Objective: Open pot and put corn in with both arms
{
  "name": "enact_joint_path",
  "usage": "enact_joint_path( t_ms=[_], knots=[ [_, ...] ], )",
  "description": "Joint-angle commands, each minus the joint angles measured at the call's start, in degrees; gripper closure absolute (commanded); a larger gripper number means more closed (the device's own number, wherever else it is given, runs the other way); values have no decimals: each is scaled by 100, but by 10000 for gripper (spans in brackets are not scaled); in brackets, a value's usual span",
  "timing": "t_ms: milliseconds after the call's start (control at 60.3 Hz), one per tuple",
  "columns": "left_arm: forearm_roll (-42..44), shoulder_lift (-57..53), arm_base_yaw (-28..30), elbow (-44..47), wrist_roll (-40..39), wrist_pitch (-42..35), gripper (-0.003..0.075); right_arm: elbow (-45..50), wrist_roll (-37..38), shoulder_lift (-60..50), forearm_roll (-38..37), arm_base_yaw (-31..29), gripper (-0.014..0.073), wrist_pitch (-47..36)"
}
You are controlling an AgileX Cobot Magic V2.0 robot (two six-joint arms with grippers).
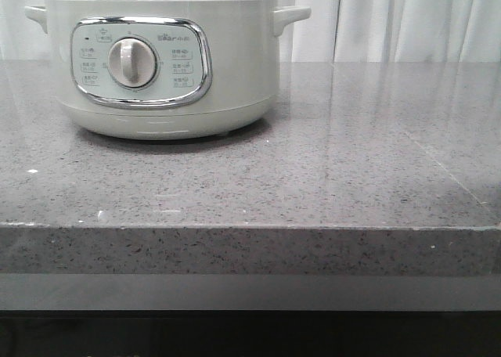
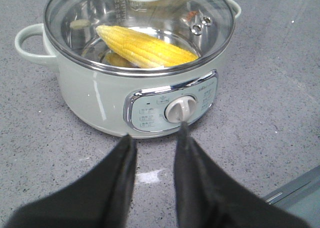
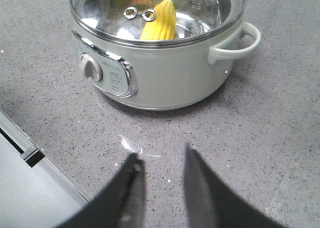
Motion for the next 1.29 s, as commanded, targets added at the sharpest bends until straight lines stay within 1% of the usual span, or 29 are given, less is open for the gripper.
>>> enact_joint_path(
  t_ms=[0,50,149,531,630,730,829,912,1078,1277],
  knots=[
    [-74,-35,-33,-163,-21,-454,648,-155,-24,-35,-6,-12,606,-375],
    [-74,-35,-33,-163,-21,-454,678,-155,-24,-35,-6,-12,660,-375],
    [-74,-35,-33,-163,-21,-454,741,-155,-24,-35,-6,-12,663,-375],
    [-74,-49,-33,-118,-21,-481,741,-155,-24,-35,-6,-12,662,-375],
    [73,-259,244,145,-21,-536,741,-155,-24,-35,-6,-12,662,-367],
    [59,-681,817,649,-21,-876,741,-155,-24,-35,-6,-12,662,-367],
    [22,-1327,1389,1372,-21,-1589,741,-155,-24,-35,-6,-12,662,-367],
    [-39,-1933,1728,2003,-21,-2204,741,-155,-24,-35,-6,-12,662,-367],
    [-75,-3101,2149,3233,-21,-2951,741,-155,-24,-35,-6,-12,662,-367],
    [-87,-3988,2381,4334,-49,-3761,741,-155,-24,-35,-6,-12,662,-367]
  ],
)
